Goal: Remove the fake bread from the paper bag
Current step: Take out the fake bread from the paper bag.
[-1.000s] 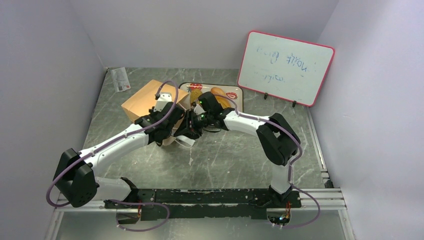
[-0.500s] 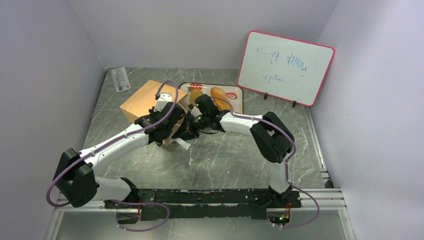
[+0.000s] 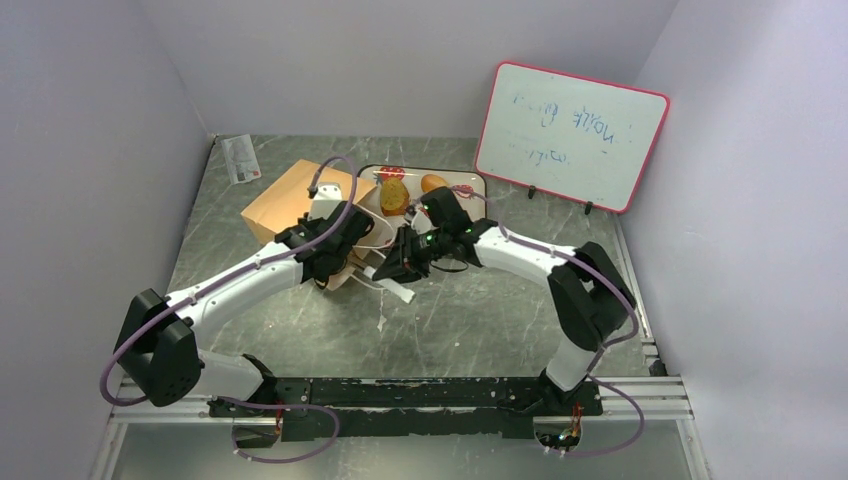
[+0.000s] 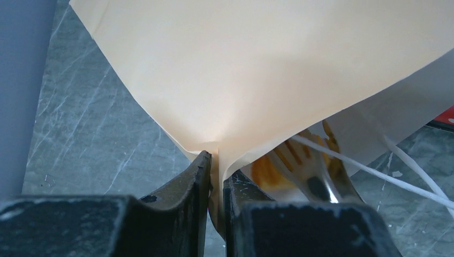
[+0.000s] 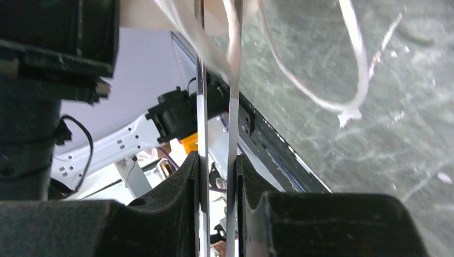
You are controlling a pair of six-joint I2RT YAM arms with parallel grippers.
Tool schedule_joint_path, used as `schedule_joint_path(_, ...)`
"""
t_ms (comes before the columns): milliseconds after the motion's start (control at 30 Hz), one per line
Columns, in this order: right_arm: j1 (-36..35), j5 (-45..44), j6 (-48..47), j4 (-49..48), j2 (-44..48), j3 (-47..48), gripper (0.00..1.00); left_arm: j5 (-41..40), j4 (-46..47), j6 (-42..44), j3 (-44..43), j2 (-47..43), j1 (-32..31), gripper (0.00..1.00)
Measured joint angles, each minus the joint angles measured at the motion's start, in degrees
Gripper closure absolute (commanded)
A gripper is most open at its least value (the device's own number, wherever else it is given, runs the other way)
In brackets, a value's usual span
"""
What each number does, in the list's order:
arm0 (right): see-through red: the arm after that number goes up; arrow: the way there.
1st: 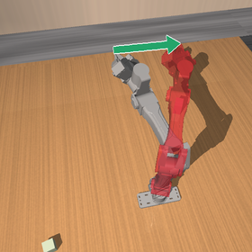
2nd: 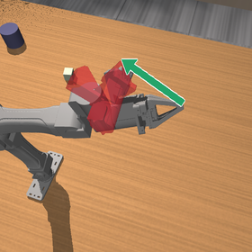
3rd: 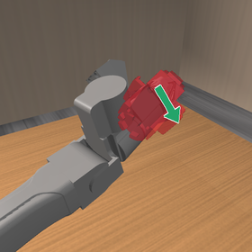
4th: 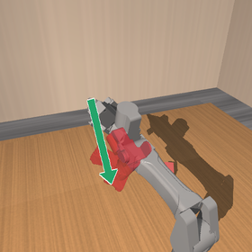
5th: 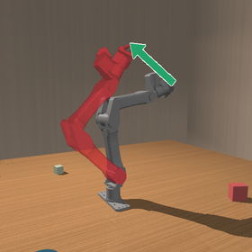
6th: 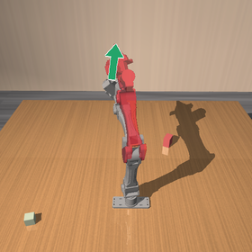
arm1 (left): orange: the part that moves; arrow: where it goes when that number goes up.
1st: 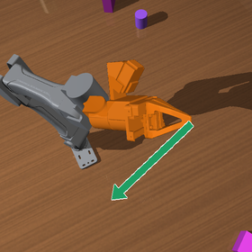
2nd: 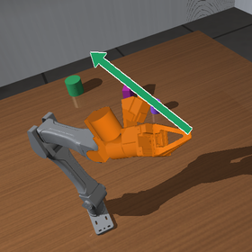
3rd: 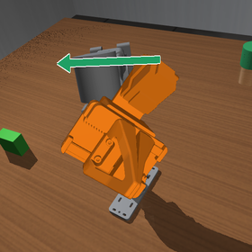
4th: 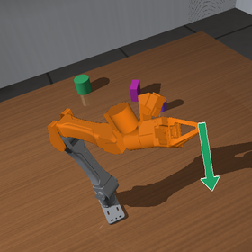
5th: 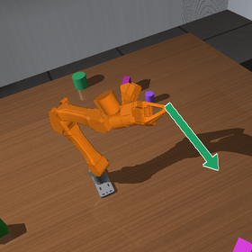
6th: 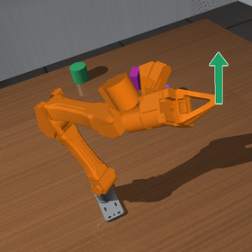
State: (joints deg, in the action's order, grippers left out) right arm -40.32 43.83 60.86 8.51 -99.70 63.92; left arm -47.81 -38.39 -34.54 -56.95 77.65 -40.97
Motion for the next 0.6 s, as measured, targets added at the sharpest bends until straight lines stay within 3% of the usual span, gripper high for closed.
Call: schedule_joint_path(600, 2.08, -2.93, -7.26, 14.45, 26.03, -12.26, 1.00, -3.48, -8.20, -8.63, -2.86, 0.04, 0.07, 0.93)
